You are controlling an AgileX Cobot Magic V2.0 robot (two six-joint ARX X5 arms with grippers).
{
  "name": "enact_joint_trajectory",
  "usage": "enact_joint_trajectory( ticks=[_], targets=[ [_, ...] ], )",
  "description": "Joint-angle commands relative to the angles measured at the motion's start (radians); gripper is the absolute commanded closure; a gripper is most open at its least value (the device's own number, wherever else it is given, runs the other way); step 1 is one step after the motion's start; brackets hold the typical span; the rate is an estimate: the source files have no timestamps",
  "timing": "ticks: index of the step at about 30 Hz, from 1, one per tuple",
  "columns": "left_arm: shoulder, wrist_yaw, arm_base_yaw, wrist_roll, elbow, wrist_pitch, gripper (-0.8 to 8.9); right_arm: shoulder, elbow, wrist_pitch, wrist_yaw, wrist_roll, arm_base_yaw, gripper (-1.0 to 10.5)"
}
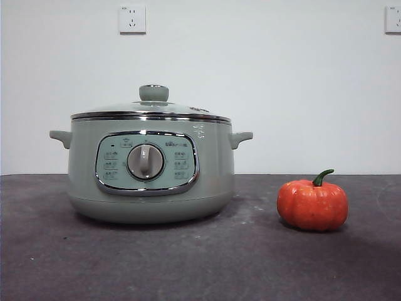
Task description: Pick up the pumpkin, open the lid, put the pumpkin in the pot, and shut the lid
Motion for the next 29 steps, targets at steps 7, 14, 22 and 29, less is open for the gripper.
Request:
enact_joint_trajectory(
  ticks=[7, 14, 22, 29],
  targets=[
    [-0.002, 0.005, -0.002, -0.038, -0.017, 0.003, 8.17, -0.002, -0.012, 0.011, 0.0, 0.181, 0.0, 9.5],
    [-0.002, 0.044, -0.002, -0.039, -0.016, 0.01, 8.2, -0.002, -0.008, 0.029, -0.002, 0.197, 0.0, 9.6],
    [-0.002, 0.082, -0.002, -0.084, 0.072, 0.0, 8.22, 0.031, 0.077, 0.028, -0.006, 0.31, 0.001, 9.6],
    [0.062, 0.084, -0.002, -0.082, 0.24, -0.093, 8.22, 0.166, 0.233, -0.002, -0.099, 0.305, 0.002, 9.6]
  ],
)
